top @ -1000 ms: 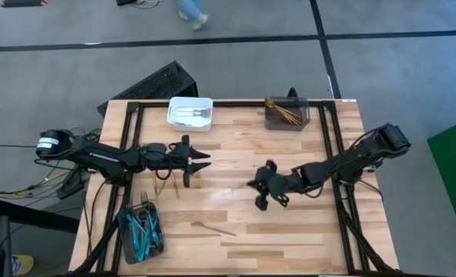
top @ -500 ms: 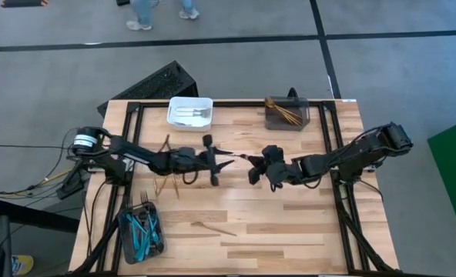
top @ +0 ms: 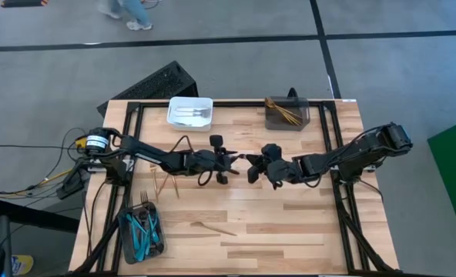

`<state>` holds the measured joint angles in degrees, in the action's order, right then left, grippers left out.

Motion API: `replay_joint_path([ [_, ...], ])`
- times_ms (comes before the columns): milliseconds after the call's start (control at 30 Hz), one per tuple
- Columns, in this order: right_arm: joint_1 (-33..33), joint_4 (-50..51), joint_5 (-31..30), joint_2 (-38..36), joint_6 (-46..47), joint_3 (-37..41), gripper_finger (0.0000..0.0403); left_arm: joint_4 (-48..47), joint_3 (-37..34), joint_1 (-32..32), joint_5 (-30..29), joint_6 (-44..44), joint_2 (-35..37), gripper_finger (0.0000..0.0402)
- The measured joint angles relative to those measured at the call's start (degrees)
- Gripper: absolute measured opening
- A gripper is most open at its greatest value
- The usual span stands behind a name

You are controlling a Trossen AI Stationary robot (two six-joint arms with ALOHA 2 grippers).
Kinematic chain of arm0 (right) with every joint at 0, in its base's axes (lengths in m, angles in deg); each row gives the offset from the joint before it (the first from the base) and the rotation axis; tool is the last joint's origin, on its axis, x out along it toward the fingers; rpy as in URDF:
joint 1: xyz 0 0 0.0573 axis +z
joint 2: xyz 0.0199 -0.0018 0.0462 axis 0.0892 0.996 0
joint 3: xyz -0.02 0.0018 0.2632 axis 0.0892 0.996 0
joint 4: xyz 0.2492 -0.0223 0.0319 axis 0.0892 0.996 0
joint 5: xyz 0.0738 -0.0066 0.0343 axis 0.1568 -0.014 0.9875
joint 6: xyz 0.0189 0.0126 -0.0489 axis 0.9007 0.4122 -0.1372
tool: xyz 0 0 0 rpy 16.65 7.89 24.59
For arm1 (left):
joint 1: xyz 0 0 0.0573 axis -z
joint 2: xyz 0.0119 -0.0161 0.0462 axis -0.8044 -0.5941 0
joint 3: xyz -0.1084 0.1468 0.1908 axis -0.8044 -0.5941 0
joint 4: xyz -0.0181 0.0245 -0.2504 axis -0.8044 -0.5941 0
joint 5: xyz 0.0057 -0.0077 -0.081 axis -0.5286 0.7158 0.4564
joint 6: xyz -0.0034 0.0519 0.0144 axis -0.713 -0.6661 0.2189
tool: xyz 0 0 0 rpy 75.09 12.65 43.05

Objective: Sort silverware by color (type)
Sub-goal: Put the white fork into the white bin

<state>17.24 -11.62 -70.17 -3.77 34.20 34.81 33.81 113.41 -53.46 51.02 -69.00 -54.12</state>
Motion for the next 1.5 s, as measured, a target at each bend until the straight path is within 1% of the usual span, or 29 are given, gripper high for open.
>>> replay_joint_path([
  [200, -0.44, -0.33, 0.03, 0.02, -1.42, 0.00, 0.0020, -0.11, 0.36, -0.02, 1.22, 0.95, 0.17, 0.0017],
  [333, -0.09, 0.10, 0.06, -0.04, -4.66, -0.02, 0.0023, -0.41, 0.36, -0.13, 1.05, 2.19, 0.19, 0.0018],
  [400, -0.11, 1.02, 0.29, -0.21, -4.66, -0.07, 0.0033, -2.78, 0.40, -0.54, -0.32, 2.33, 0.99, 0.0021],
  [433, -0.10, 1.60, 0.51, -0.59, -4.67, -0.08, 0.0040, -4.89, 0.54, -0.78, -1.38, 1.95, 1.88, 0.0021],
  [500, 0.26, 3.46, 0.23, -1.74, -4.80, -0.04, 0.0057, -12.21, 0.33, -1.91, -4.89, 0.94, 4.90, 0.0020],
  [533, 0.51, 3.91, 0.24, -2.41, -4.84, -0.02, 0.0064, -15.66, 0.23, -2.90, -6.35, 0.51, 6.44, 0.0019],
  [600, 1.00, 5.67, 0.41, -3.48, -4.88, -0.04, 0.0077, -21.59, 0.23, -5.48, -6.83, 0.34, 9.88, 0.0017],
  [667, 1.34, 6.38, 0.15, -4.32, -4.88, -0.07, 0.0086, -26.30, 0.33, -8.88, -5.78, 1.31, 13.72, 0.0017],
  [733, 1.35, 7.52, -0.47, -4.78, -4.97, -0.04, 0.0092, -30.62, 0.36, -13.56, -3.32, 2.09, 16.42, 0.0018],
  [833, 1.40, 7.55, -0.43, -4.74, -4.96, -0.07, 0.0094, -35.34, 0.27, -20.59, -1.78, 3.64, 18.02, 0.0020],
  [933, 1.42, 7.22, -0.37, -3.94, -4.93, -0.07, 0.0095, -37.88, 0.28, -25.33, -0.99, 3.61, 18.29, 0.0027],
  [967, 1.38, 7.20, -0.36, -3.58, -4.90, -0.07, 0.0095, -38.53, 0.27, -26.52, 0.11, 3.33, 17.99, 0.0029],
  [1033, 1.41, 8.33, -0.29, -3.39, -4.90, 0.02, 0.0095, -39.78, 0.25, -28.67, 4.10, 1.84, 17.70, 0.0036],
  [1100, 1.25, 7.26, -0.22, -2.81, -4.84, -0.16, 0.0095, -39.54, 0.26, -30.42, 7.74, 1.43, 17.82, 0.0043],
  [1133, 1.25, 7.38, -0.21, -2.51, -4.84, -0.16, 0.0095, -39.22, 0.27, -31.03, 8.43, 1.68, 17.84, 0.0048],
  [1200, 1.25, 8.06, -0.06, -2.14, -4.84, 0.04, 0.0095, -38.92, 0.27, -32.15, 8.03, 2.03, 17.84, 0.0061],
  [1333, 1.25, 6.89, 0.05, -1.26, -4.83, -0.07, 0.0095, -37.63, 0.27, -33.96, 5.16, 2.42, 17.84, 0.0097],
  [1500, 1.66, 6.87, 0.28, -0.89, -4.77, -0.04, 0.0095, -37.05, 0.27, -34.39, 5.41, 3.56, 17.82, 0.0145],
])
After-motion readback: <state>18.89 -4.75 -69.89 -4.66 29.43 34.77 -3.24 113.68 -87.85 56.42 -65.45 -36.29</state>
